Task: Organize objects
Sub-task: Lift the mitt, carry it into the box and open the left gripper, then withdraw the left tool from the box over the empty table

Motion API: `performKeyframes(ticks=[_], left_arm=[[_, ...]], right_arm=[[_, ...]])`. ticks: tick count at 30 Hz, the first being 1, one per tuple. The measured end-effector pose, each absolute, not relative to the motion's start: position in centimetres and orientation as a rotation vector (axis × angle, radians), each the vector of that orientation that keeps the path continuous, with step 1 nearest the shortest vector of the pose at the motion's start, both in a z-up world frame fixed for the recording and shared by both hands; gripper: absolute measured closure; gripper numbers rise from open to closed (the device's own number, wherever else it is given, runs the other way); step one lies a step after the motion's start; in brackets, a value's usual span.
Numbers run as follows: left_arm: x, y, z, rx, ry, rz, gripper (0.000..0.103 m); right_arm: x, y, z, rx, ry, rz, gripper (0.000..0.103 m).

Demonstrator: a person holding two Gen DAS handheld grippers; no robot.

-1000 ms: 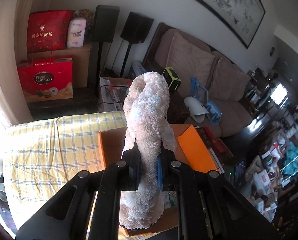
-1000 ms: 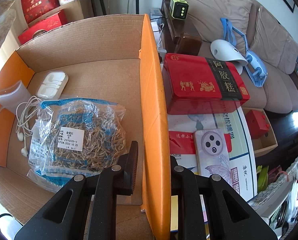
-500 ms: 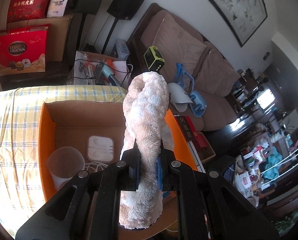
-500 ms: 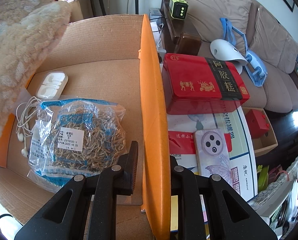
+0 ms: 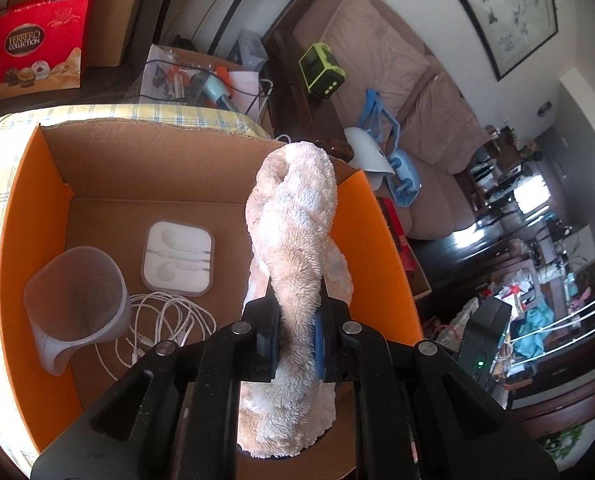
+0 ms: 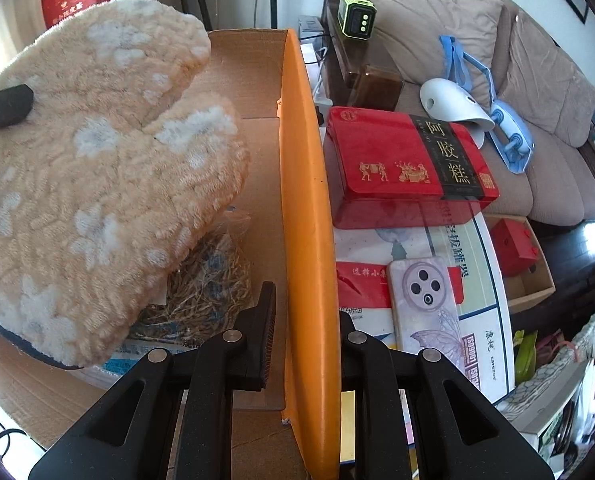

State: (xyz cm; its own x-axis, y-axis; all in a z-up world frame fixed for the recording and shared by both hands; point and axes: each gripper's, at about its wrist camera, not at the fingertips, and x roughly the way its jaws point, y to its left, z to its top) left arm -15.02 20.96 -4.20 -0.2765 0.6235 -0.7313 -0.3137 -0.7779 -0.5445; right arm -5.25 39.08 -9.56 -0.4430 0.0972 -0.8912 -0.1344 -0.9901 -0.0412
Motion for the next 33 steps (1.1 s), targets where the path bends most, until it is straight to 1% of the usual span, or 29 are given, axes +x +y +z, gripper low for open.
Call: performKeyframes(ticks=[2, 5, 6, 7, 8, 9, 10, 11, 12, 13, 22, 27, 29, 30, 33], left_arm=[[-15.1, 20.8, -4.5, -1.408, -0.367, 2.097, 0.087], [-14.6, 21.1, -4.2, -1.412, -0.277, 2.105, 0.078], [-14.3, 21.2, -3.8, -1.403, -0.242, 2.114, 0.069], [-13.8, 21.3, -3.3, -1.381, -0.208, 2.13, 0.059], [-13.3, 21.3, -2.6, -1.352, -0.175, 2.151, 0.052], [-12.9, 21.3, -2.0, -1.325, -0.143, 2.172, 0.041], [-12.5, 21.2, -1.3, -1.302, -0.116, 2.197, 0.035], [-12.1, 20.9, -0.7, -1.283, -0.095, 2.225, 0.034], [-11.8, 20.7, -0.2, -1.271, -0.073, 2.25, 0.031], [-11.6, 20.5, 0.4, -1.259, -0.057, 2.271, 0.025], [-10.2, 16.5, 2.8, -1.191, 0.031, 2.401, 0.01], [-9.6, 13.5, 3.2, -1.163, 0.069, 2.489, 0.009], [-9.4, 12.3, 3.3, -1.159, 0.069, 2.517, 0.007], [-9.2, 11.7, 3.3, -1.157, 0.064, 2.53, 0.0], [-8.9, 9.9, 3.1, -1.157, 0.048, 2.558, 0.0]], right_arm=[[-5.2, 39.1, -9.6, -1.576, 0.054, 2.558, 0.084], [-5.2, 39.1, -9.6, -1.576, 0.053, 2.559, 0.085], [-5.2, 39.1, -9.6, -1.576, 0.054, 2.559, 0.084], [-5.2, 39.1, -9.6, -1.576, 0.053, 2.559, 0.084], [-5.2, 39.1, -9.6, -1.576, 0.054, 2.559, 0.084], [-5.2, 39.1, -9.6, -1.576, 0.055, 2.559, 0.084], [-5.2, 39.1, -9.6, -1.576, 0.054, 2.559, 0.084], [-5.2, 39.1, -9.6, -1.576, 0.054, 2.559, 0.084], [-5.2, 39.1, -9.6, -1.576, 0.054, 2.559, 0.084], [-5.2, 39.1, -9.6, -1.575, 0.054, 2.56, 0.084], [-5.2, 39.1, -9.7, -1.576, 0.049, 2.559, 0.084], [-5.2, 39.1, -9.7, -1.575, 0.052, 2.56, 0.084], [-5.1, 39.1, -9.7, -1.573, 0.052, 2.56, 0.084], [-5.1, 39.1, -9.7, -1.572, 0.052, 2.559, 0.084], [-5.1, 39.1, -9.7, -1.569, 0.054, 2.56, 0.084]])
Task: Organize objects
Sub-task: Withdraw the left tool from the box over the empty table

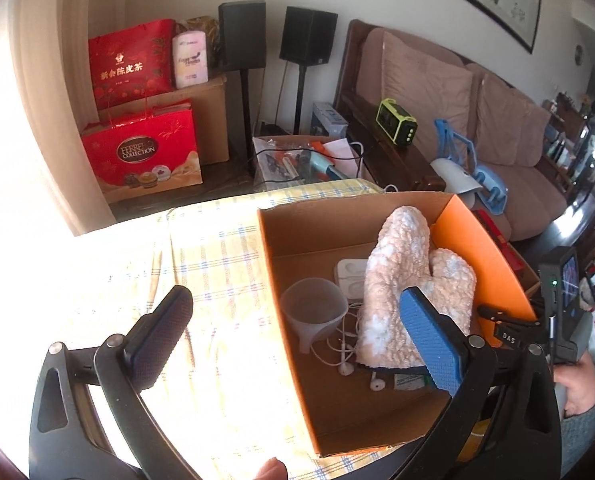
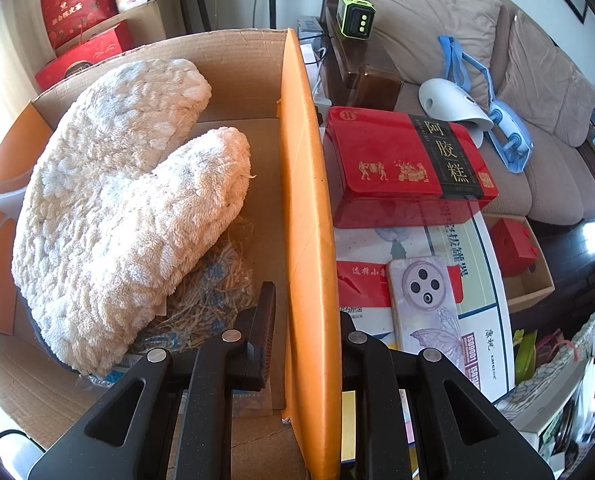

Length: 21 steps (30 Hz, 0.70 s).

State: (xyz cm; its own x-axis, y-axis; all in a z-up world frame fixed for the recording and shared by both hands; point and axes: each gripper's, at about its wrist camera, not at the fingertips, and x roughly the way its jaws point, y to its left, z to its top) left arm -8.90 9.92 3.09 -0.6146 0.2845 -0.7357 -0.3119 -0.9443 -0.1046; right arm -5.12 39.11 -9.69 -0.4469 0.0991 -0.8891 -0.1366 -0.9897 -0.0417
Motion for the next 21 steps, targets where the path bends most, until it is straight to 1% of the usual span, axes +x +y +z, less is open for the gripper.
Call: performKeyframes(ticks=[8, 14, 15, 17, 18, 19, 21], left_arm=[[-7.5, 5.8, 1.6, -1.203, 0.016, 2.6, 0.0], [-6.6, 2.9, 0.5, -1.237, -0.027, 2.64, 0.0], [-6.4, 2.5, 0.5, -1.238, -0.027, 2.649, 0.0], [-5.9, 1.9, 0.5, -1.239, -0.03, 2.664, 0.0], [-5.6, 1.6, 0.5, -1.237, -0.033, 2.672, 0.0], [-5.3, 1.4, 0.4, -1.236, -0.036, 2.677, 0.0], [-4.8, 0.9, 0.2, -1.243, -0.04, 2.684, 0.0]], right_arm=[[-5.0, 39.1, -9.6, -1.561, 0.049, 2.555, 0.084], [-4.8, 39.0, -9.4, -1.538, 0.047, 2.548, 0.077], [-4.7, 39.0, -9.3, -1.532, 0.047, 2.549, 0.073], [-4.6, 38.8, -9.0, -1.512, 0.032, 2.54, 0.062], [-4.4, 38.7, -8.9, -1.495, 0.008, 2.527, 0.052], [-4.2, 38.6, -8.6, -1.473, -0.02, 2.516, 0.046], [-3.8, 38.5, -8.1, -1.442, -0.035, 2.516, 0.044]])
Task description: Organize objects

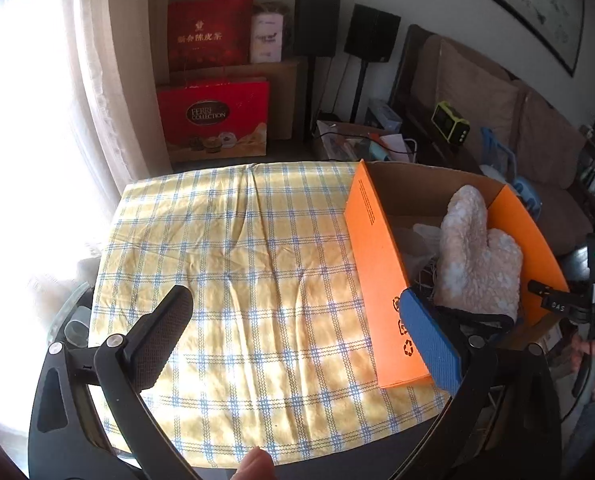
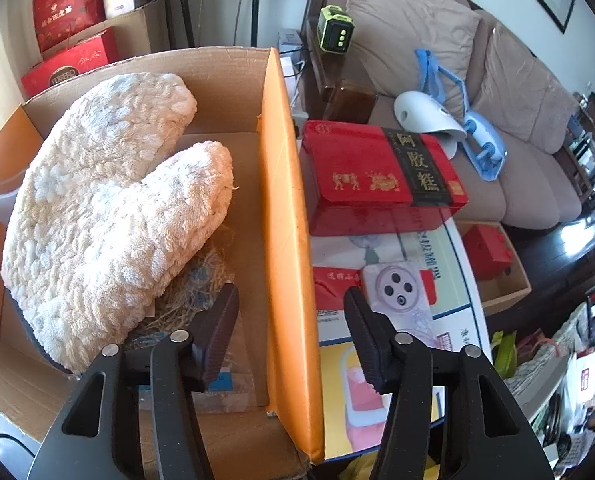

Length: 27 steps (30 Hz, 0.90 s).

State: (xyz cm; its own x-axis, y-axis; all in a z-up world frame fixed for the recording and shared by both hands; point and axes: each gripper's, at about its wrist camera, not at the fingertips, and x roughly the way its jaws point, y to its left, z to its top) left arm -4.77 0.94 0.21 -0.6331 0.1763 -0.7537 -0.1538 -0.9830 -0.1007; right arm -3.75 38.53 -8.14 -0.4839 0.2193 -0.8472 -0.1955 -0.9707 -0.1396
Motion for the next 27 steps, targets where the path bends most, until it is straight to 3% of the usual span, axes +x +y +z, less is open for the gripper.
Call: performKeyframes(ticks=[5, 14, 20, 22, 27], left_arm=[[-4.0, 0.0, -0.3, -1.267, -0.046, 2.697, 0.0], [-2.9, -1.5, -0.1, -1.268, -0.105, 2.727, 0.0], [-2.4, -1.5, 0.1, -1.265, -0.098, 2.75, 0.0], [-2.2, -1.4, 0.1, -1.266, -0.086, 2.756, 0.0], [-1.8, -1.1, 0.0, -1.279, -0.09, 2.747, 0.0]], right_arm=[[-2.5, 38.7, -6.3, -1.381, 0.007, 2.538, 0.042], [0.0, 36.1, -0.7, -1.173, -0.105, 2.555, 0.023], [0.5, 33.5, 1.5, -1.124, -0.08, 2.687, 0.013], [0.6, 32.4, 1.9, -1.112, -0.083, 2.727, 0.0], [0.3, 30.2, 1.3, -1.134, -0.052, 2.789, 0.0]])
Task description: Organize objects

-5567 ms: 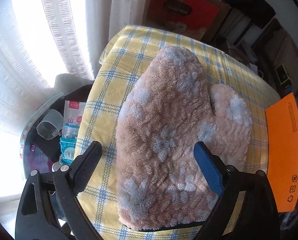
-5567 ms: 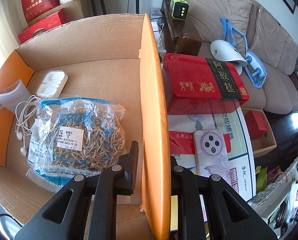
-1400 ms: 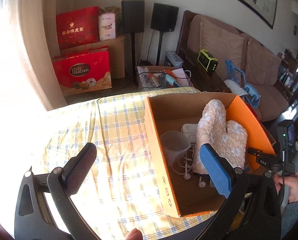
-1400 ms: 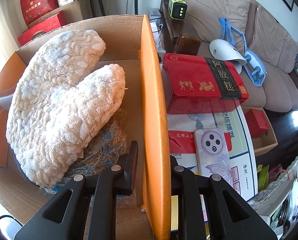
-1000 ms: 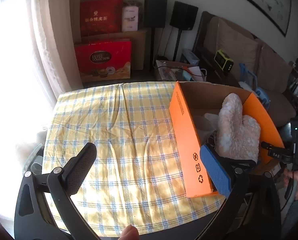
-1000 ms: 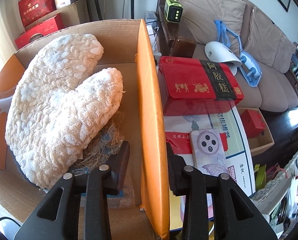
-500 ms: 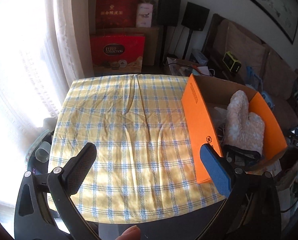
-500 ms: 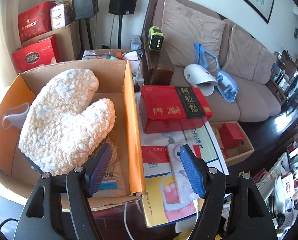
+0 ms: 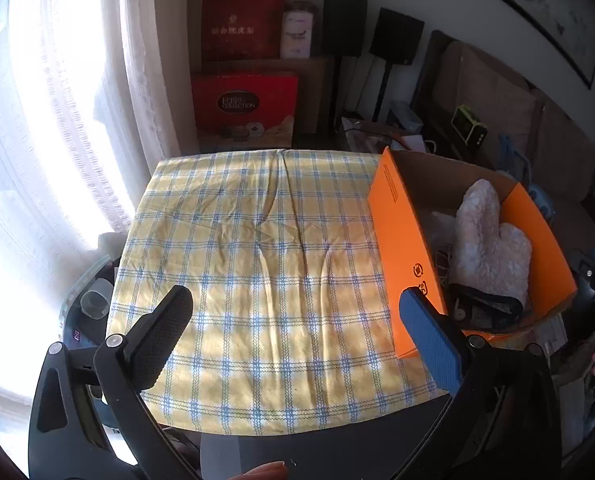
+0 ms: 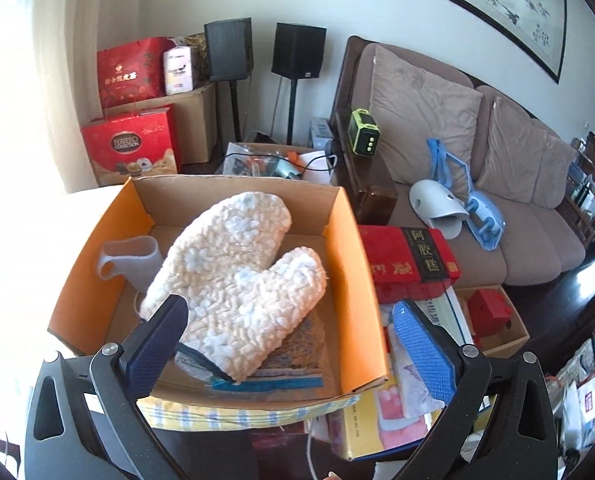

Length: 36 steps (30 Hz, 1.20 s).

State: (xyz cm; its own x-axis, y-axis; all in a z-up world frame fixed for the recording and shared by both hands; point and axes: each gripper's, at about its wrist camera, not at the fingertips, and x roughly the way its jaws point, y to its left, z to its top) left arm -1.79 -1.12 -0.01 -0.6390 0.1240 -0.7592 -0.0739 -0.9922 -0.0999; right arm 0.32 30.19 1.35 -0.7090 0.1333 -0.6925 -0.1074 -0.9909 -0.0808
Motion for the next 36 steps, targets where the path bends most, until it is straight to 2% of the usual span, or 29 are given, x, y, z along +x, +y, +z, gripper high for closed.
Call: performKeyframes(ticks=[18, 36], left_arm=[[0.8, 0.0, -0.9, -1.299, -0.07, 2.798, 0.0], [1.6, 1.4, -0.8, -1.286, -0.032, 2.817, 0.0]], right_arm=[[2.1, 24.4, -1.0, -1.169, 0.041, 2.897, 0.0], [3.2, 22.9, -1.7, -1.173, 0.002, 2.9, 0.0]])
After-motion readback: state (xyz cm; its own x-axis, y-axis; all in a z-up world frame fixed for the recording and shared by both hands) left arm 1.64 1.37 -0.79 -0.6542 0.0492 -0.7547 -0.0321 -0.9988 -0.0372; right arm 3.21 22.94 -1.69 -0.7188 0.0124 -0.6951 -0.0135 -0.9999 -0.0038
